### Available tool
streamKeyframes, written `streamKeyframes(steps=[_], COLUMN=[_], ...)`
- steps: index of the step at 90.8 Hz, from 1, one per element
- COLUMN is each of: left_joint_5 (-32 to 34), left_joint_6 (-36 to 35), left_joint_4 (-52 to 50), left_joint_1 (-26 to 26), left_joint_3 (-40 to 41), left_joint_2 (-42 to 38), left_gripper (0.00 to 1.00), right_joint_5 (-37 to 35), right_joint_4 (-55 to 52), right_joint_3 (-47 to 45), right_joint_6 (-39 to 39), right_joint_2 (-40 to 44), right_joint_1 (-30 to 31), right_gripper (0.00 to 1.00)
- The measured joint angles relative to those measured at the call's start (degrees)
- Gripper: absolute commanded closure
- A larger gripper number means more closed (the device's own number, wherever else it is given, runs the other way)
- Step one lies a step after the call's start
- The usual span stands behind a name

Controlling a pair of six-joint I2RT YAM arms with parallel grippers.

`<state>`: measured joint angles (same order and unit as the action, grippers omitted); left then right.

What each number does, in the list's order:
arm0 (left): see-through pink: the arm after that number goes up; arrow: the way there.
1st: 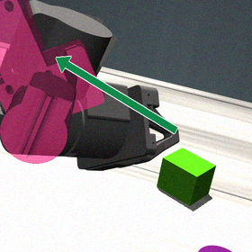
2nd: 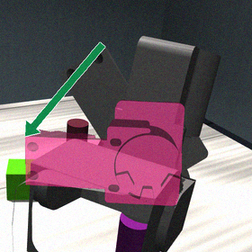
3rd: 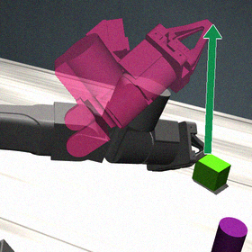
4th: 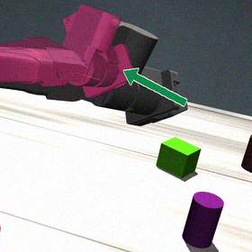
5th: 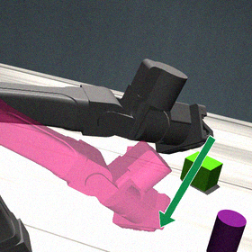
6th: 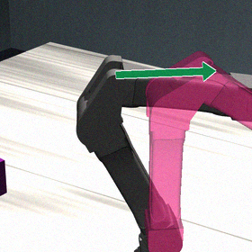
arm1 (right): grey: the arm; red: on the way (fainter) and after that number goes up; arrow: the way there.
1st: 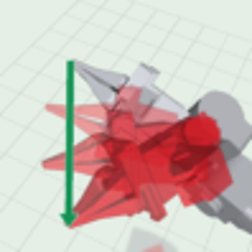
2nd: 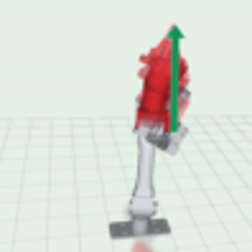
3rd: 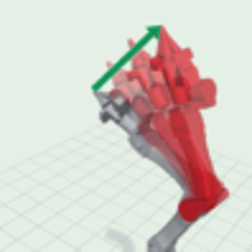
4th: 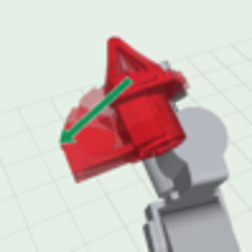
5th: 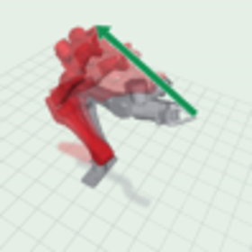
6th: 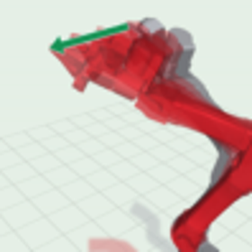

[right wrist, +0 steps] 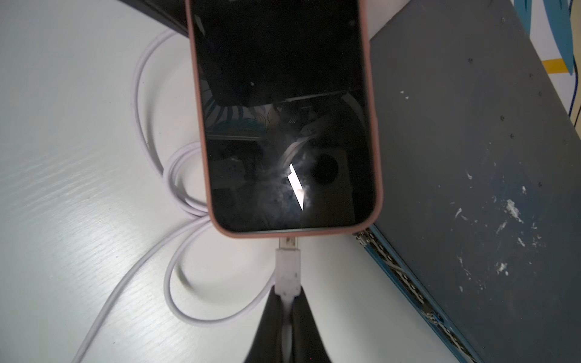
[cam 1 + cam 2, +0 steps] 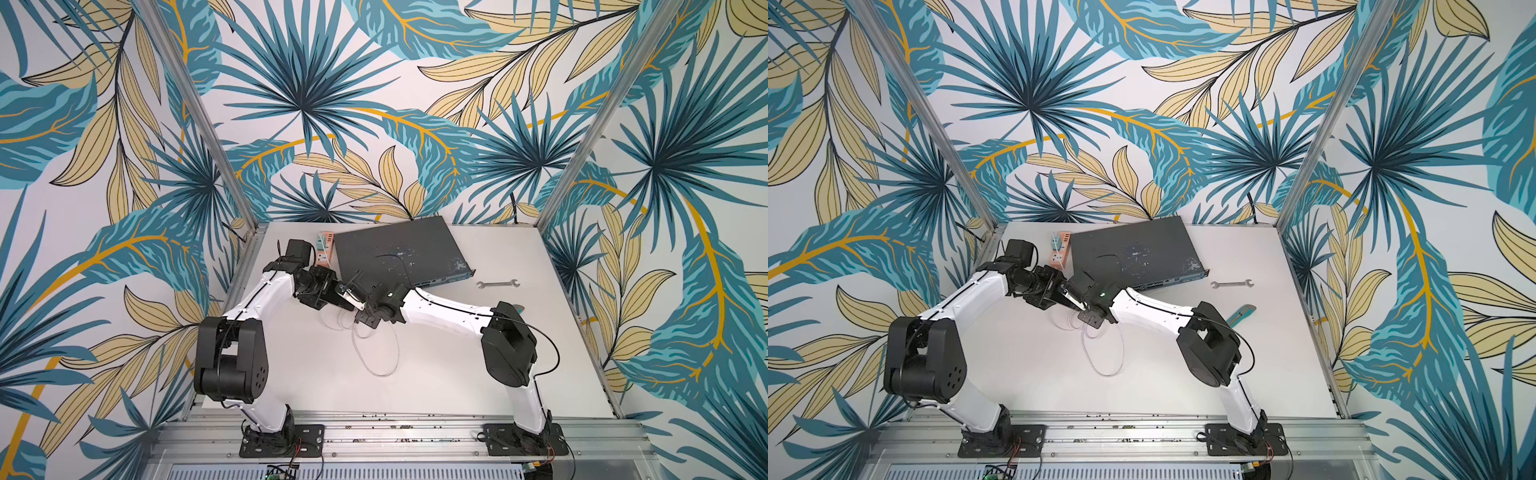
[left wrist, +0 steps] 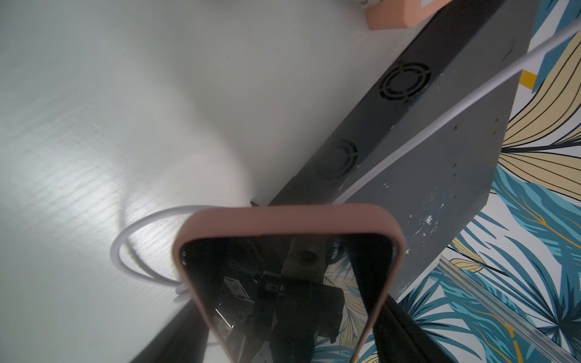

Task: Plug the charging cable into the phone
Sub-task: Insert the charging cable into the phone.

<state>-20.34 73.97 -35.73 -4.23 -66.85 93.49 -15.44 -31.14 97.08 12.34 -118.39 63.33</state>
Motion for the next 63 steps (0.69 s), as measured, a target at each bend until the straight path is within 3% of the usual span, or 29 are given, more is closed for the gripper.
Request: streamKeyframes(steps=[45, 63], left_joint_5=[-2.1, -2.29], left_joint_6=[2.54, -1.22], left_joint_4=[3.8, 0.15], left_joint_1=[0.0, -0.24], left_joint_3=[1.05, -1.36], left_joint_2=[0.02, 0.94], left_gripper=[1.0, 1.0], right_joint_5=[0.98, 2.64], right_joint_4=[3.91, 5.33], right_joint_3=[-2.75, -4.22], right_joint_6=[0.79, 1.6], right_joint_2=[2.75, 3.43], right_joint_1=[-0.94, -1.09], right_gripper=[1.0, 1.0])
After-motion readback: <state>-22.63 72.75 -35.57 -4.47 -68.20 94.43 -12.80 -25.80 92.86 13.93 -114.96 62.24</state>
